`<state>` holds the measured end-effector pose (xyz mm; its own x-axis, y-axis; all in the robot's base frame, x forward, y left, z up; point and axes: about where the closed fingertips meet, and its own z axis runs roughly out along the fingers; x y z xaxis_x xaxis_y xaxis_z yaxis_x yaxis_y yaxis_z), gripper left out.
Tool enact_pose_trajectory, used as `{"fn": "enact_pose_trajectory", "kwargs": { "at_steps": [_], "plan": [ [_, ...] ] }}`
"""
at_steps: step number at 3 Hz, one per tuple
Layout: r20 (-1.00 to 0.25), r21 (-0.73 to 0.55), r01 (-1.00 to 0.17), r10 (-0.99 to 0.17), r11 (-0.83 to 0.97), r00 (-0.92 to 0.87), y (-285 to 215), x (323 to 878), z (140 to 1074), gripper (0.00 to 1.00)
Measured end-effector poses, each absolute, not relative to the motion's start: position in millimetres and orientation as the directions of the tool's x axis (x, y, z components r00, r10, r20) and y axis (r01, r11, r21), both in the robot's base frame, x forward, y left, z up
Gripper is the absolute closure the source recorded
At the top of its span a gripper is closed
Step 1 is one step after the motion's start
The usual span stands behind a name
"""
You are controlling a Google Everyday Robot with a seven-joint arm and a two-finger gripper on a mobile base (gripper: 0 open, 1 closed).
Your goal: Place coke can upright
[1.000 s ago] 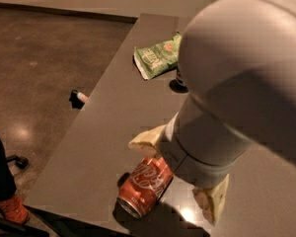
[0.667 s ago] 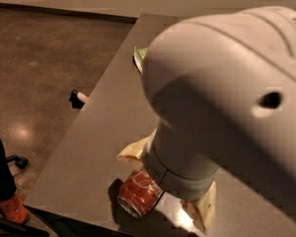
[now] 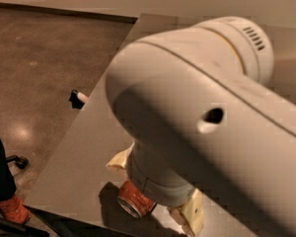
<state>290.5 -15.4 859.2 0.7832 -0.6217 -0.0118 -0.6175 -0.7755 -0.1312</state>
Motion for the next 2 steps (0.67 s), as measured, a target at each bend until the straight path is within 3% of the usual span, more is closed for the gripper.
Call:
{"fn": "enact_pose_trajectory", "kwargs": {
  "at_steps": [2],
  "plan": [
    [-0.046,-0.082,-0.628,-0.627,-0.774,0.778,-6.2,299.5,845.5,0.02]
  ]
}}
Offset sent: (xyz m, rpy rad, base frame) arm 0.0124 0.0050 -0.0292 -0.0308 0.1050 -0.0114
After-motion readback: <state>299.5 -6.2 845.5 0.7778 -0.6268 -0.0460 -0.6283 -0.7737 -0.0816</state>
